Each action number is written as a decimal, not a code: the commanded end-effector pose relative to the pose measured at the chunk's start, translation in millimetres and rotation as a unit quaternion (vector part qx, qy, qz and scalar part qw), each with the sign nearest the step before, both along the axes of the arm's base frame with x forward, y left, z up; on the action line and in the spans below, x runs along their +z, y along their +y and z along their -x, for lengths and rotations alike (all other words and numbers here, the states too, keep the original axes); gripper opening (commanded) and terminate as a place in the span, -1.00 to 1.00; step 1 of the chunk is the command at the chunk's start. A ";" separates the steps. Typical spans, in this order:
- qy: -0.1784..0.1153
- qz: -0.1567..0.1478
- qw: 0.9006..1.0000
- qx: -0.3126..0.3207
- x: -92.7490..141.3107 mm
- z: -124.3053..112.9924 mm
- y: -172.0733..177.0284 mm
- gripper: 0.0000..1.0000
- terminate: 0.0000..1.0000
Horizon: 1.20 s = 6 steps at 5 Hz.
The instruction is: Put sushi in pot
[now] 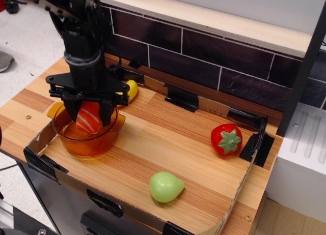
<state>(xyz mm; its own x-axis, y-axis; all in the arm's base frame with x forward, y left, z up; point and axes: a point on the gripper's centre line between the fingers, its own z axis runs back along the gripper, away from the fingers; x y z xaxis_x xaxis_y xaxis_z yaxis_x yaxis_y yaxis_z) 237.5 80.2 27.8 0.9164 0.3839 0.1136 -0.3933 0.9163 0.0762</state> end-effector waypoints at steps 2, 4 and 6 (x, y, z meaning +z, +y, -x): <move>0.007 -0.021 1.000 -0.017 -6.7 8.0 0.2 1.00 -1.00; -0.013 -0.004 1.000 -0.024 14.1 9.9 -1.1 1.00 -1.00; -0.090 0.048 0.995 0.006 87.0 12.2 -1.8 1.00 -1.00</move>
<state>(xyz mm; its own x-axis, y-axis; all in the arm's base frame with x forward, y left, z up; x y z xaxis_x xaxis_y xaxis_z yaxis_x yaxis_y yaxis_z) 226.5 72.0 101.4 0.8920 0.4117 0.1865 -0.4031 0.9113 -0.0833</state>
